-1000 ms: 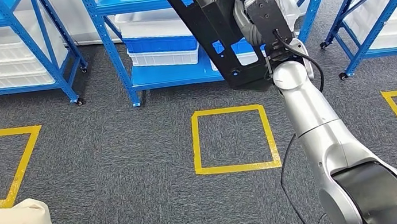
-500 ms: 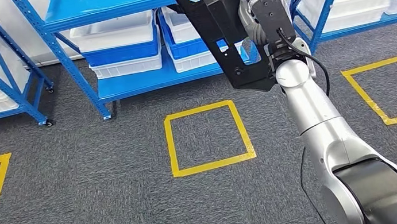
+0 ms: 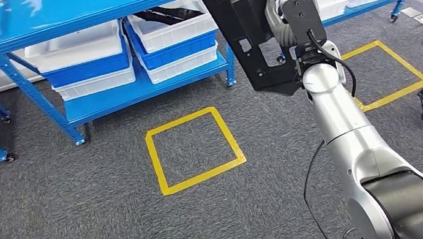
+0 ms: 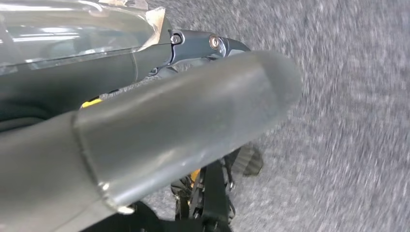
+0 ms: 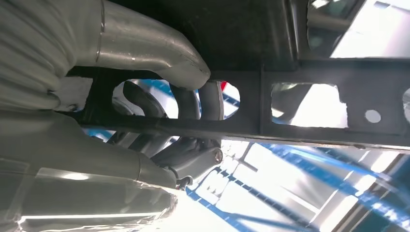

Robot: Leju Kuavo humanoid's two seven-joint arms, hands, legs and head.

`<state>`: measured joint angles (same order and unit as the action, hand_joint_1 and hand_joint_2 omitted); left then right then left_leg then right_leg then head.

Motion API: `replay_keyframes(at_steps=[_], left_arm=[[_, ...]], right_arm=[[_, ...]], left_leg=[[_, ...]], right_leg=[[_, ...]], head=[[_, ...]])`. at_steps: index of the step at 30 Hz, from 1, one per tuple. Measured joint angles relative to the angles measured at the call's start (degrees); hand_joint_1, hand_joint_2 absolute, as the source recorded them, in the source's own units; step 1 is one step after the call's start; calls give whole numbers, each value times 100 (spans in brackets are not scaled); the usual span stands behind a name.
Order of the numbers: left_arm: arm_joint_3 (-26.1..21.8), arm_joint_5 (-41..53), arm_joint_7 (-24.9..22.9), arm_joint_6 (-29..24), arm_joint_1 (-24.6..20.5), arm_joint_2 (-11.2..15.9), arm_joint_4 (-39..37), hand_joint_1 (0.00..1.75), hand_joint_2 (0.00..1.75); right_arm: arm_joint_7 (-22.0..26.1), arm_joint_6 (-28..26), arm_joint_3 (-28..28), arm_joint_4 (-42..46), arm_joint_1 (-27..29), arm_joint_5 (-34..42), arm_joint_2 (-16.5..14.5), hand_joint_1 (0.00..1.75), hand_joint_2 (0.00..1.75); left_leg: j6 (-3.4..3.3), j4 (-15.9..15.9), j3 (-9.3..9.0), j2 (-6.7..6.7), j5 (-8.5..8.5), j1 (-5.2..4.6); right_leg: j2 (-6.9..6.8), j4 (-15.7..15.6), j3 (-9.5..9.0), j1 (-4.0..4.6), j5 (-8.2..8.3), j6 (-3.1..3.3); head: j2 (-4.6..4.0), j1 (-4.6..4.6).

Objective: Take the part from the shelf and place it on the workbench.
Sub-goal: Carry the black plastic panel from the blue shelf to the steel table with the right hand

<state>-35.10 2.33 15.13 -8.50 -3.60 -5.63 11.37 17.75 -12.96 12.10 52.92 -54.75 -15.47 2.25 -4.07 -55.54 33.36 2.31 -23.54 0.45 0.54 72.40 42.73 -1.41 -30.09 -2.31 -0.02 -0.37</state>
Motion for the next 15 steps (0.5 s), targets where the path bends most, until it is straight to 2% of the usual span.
replay_keyframes(at_steps=[1, 2, 3, 4, 5, 6, 7, 8, 9, 11, 13, 14, 15], left_arm=[[1, 24, -1, 3, -1, -5, -1, 0, 0], [2, 48, -1, 7, -3, -10, -1, 0, 0], [3, 67, -1, 10, -5, -13, -1, 0, 0], [4, 92, -1, 15, -6, -13, -1, 0, 0], [5, 111, -1, 19, -7, -10, -1, 0, 0], [6, 127, -3, 22, -11, -7, -1, 0, 0], [8, 140, -7, 25, -17, -4, -1, 0, 0], [9, 143, -11, 27, -22, -4, -1, 0, 0], [10, 146, -18, 30, -27, -5, -1, 0, 0], [11, 163, -34, 34, -25, -10, -1, 0, 0], [13, 209, -67, 22, -15, -14, -2, 0, 0], [14, 238, -90, 14, -12, -15, -3, 0, 0], [16, 273, -113, 7, -11, -15, -3, 0, 0]], right_arm=[[-5, -16, -9, -1, 20, 0, 21, 175, 175], [-12, -31, -21, 1, 29, -1, 47, 175, 175], [-20, -44, -34, 8, 30, -2, 80, 175, 175], [-28, -55, -45, 21, 28, -4, 112, 175, 175], [-37, -60, -55, 36, 30, -7, 141, 175, 175], [-50, -65, -65, 49, 38, -14, 182, 175, 175], [-65, -80, -72, 57, 46, -32, 222, 175, 175], [-80, -112, -79, 61, 53, -67, 265, 175, 175], [-95, -171, -83, 67, 56, -125, 306, 175, 175], [-103, -381, -80, 91, 58, -299, 352, 175, 175], [-80, -684, -74, 135, 101, -535, 377, 175, 175], [-68, -848, -71, 179, 157, -667, 394, 175, 175], [-59, -1007, -68, 238, 236, -800, 420, 175, 175]], left_leg=[[21, -12, 9, 78, -5, 10], [50, -35, 19, 150, -15, 24], [94, -78, 33, 219, -37, 30], [147, -129, 50, 284, -67, 27], [201, -173, 57, 342, -97, 19], [248, -203, 56, 397, -118, 8], [282, -209, 51, 451, -125, 6], [305, -207, 43, 505, -123, 13], [330, -229, 54, 489, -152, 35], [372, -516, 165, 249, -401, 80], [397, -1233, 443, -78, -841, 99], [400, -1592, 586, -156, -999, 99], [396, -1812, 671, -199, -1060, 99]], right_leg=[[-30, -72, -52, -29, 52, -65], [-79, -351, -217, -52, 163, -136], [-203, -759, -443, -67, 280, -191], [-316, -1104, -648, -52, 385, -206], [-388, -1342, -782, -37, 451, -176], [-423, -1450, -838, -17, 479, -121], [-364, -1438, -828, 5, 501, -64], [-293, -1440, -809, -12, 520, -11], [-232, -1447, -798, -30, 543, 27], [-110, -1462, -774, -73, 592, 109], [22, -1463, -745, -65, 624, 163], [94, -1462, -737, -51, 635, 179], [168, -1461, -731, -38, 642, 186]], head=[[0, 2], [0, 2], [0, 3], [0, 2], [0, -7], [0, -13], [0, -21], [0, -27], [0, -26], [0, -31], [0, -39], [0, -41], [0, -40]])
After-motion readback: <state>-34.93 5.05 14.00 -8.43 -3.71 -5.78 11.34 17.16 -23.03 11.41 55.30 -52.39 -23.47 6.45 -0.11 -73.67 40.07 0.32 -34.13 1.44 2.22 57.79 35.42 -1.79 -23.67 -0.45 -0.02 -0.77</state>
